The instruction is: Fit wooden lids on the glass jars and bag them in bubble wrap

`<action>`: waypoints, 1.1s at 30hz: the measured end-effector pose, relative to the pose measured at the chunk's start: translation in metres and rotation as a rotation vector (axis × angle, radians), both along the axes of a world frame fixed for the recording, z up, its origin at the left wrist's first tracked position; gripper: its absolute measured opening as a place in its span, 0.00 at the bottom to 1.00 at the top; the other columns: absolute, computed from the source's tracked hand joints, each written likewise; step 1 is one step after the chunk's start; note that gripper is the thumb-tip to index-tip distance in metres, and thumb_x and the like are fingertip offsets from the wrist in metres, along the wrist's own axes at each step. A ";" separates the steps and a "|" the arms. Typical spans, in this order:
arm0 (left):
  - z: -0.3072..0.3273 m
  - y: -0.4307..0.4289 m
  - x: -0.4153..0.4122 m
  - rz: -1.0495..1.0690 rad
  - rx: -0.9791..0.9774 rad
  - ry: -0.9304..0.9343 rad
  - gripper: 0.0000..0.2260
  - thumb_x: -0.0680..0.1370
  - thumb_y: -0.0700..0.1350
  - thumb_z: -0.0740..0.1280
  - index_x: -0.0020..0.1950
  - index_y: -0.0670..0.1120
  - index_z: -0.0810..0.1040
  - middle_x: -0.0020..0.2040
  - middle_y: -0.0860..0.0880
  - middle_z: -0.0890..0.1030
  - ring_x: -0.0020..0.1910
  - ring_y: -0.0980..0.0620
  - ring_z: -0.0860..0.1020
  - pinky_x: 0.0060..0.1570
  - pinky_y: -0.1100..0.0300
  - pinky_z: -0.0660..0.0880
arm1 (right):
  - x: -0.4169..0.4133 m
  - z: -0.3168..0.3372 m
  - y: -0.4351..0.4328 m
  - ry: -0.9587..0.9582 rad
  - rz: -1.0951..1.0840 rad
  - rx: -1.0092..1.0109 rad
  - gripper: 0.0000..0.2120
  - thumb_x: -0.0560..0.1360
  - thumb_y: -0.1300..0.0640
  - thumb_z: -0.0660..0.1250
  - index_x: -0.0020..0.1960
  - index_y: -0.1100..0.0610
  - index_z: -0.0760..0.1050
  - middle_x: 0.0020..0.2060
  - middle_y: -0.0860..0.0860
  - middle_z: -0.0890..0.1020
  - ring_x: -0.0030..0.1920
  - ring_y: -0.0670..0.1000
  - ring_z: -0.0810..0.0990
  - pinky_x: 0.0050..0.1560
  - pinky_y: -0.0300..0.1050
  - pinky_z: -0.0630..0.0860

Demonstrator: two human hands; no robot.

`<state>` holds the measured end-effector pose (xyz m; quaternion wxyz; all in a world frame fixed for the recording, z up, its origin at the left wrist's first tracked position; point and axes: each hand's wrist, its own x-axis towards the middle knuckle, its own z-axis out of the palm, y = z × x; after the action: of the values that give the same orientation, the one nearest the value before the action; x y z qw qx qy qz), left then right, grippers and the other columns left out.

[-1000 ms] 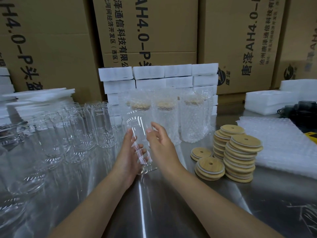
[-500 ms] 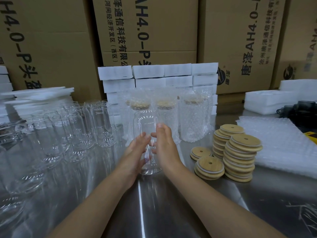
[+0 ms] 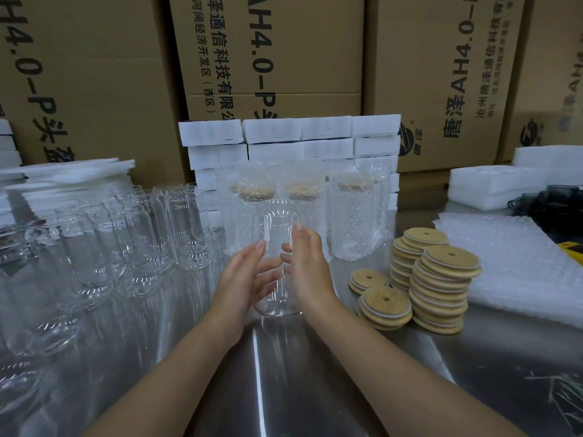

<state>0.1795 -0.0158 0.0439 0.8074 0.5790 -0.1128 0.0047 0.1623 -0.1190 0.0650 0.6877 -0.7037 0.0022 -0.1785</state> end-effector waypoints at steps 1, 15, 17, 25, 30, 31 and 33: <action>0.000 -0.001 0.002 -0.023 -0.013 0.005 0.24 0.66 0.60 0.68 0.56 0.49 0.74 0.53 0.39 0.83 0.45 0.47 0.83 0.49 0.56 0.77 | 0.001 0.001 0.000 0.015 0.014 0.028 0.25 0.79 0.37 0.51 0.69 0.50 0.64 0.61 0.53 0.77 0.61 0.53 0.76 0.66 0.54 0.69; 0.004 -0.008 -0.010 -0.083 0.093 0.053 0.27 0.68 0.67 0.60 0.56 0.50 0.74 0.51 0.48 0.83 0.50 0.52 0.82 0.40 0.60 0.79 | 0.004 0.002 -0.002 0.018 0.047 0.130 0.25 0.79 0.37 0.53 0.70 0.51 0.64 0.53 0.48 0.79 0.53 0.48 0.79 0.59 0.50 0.75; 0.004 -0.008 -0.013 -0.033 0.149 0.013 0.29 0.62 0.69 0.66 0.56 0.53 0.76 0.56 0.50 0.79 0.60 0.49 0.78 0.50 0.55 0.78 | 0.001 0.000 -0.002 -0.019 0.032 0.029 0.27 0.79 0.37 0.52 0.72 0.51 0.61 0.58 0.49 0.77 0.57 0.48 0.78 0.61 0.45 0.71; -0.001 -0.001 -0.007 0.048 0.166 -0.027 0.27 0.62 0.61 0.75 0.56 0.48 0.81 0.54 0.46 0.83 0.52 0.49 0.80 0.47 0.58 0.77 | -0.002 -0.002 -0.003 -0.064 0.013 -0.150 0.27 0.78 0.37 0.53 0.73 0.48 0.59 0.50 0.41 0.71 0.48 0.38 0.73 0.49 0.34 0.65; -0.006 0.003 0.003 0.042 0.120 -0.014 0.08 0.76 0.54 0.67 0.52 0.53 0.80 0.45 0.47 0.85 0.38 0.55 0.83 0.34 0.66 0.75 | 0.003 0.000 -0.002 -0.039 0.009 -0.118 0.29 0.76 0.33 0.53 0.71 0.48 0.60 0.54 0.46 0.76 0.56 0.51 0.79 0.61 0.49 0.72; -0.006 0.003 0.003 0.036 0.134 -0.007 0.09 0.77 0.55 0.66 0.54 0.55 0.79 0.47 0.47 0.86 0.43 0.53 0.83 0.39 0.64 0.76 | 0.003 0.000 -0.002 -0.034 0.008 -0.111 0.29 0.76 0.32 0.53 0.71 0.48 0.61 0.53 0.46 0.77 0.56 0.51 0.79 0.61 0.49 0.72; -0.006 0.004 0.004 0.030 0.137 0.007 0.09 0.77 0.56 0.64 0.56 0.58 0.78 0.47 0.47 0.86 0.46 0.51 0.84 0.44 0.61 0.75 | 0.004 0.000 -0.003 -0.022 0.013 -0.087 0.29 0.76 0.32 0.53 0.70 0.49 0.62 0.52 0.46 0.78 0.57 0.51 0.78 0.63 0.52 0.72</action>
<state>0.1839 -0.0117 0.0377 0.7661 0.6346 -0.1013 0.0073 0.1659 -0.1218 0.0654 0.6576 -0.7309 -0.0178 -0.1816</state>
